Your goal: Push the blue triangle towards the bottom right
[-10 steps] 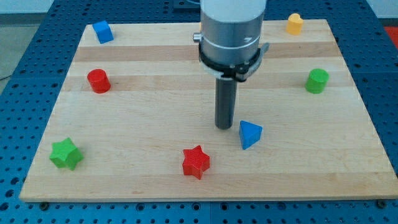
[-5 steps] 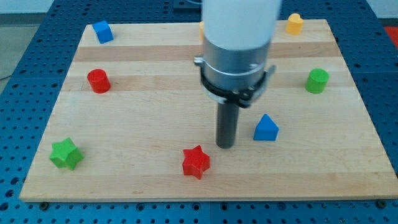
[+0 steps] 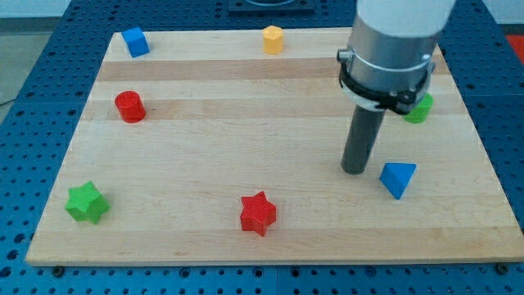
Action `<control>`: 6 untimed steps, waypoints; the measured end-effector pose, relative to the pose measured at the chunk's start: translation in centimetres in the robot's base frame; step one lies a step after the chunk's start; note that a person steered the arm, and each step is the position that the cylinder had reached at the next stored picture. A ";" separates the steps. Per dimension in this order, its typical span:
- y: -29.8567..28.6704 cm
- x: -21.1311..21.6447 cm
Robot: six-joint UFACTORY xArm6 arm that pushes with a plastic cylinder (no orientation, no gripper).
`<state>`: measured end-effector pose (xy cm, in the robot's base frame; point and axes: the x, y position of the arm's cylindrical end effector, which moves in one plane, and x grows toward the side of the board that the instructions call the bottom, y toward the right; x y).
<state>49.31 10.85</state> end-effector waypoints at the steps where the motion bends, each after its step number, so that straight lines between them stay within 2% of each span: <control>1: 2.4 0.6; 2: 3.8 3.4; 3: 3.8 3.8; 5: 1.7 -0.1; 6: 3.8 0.9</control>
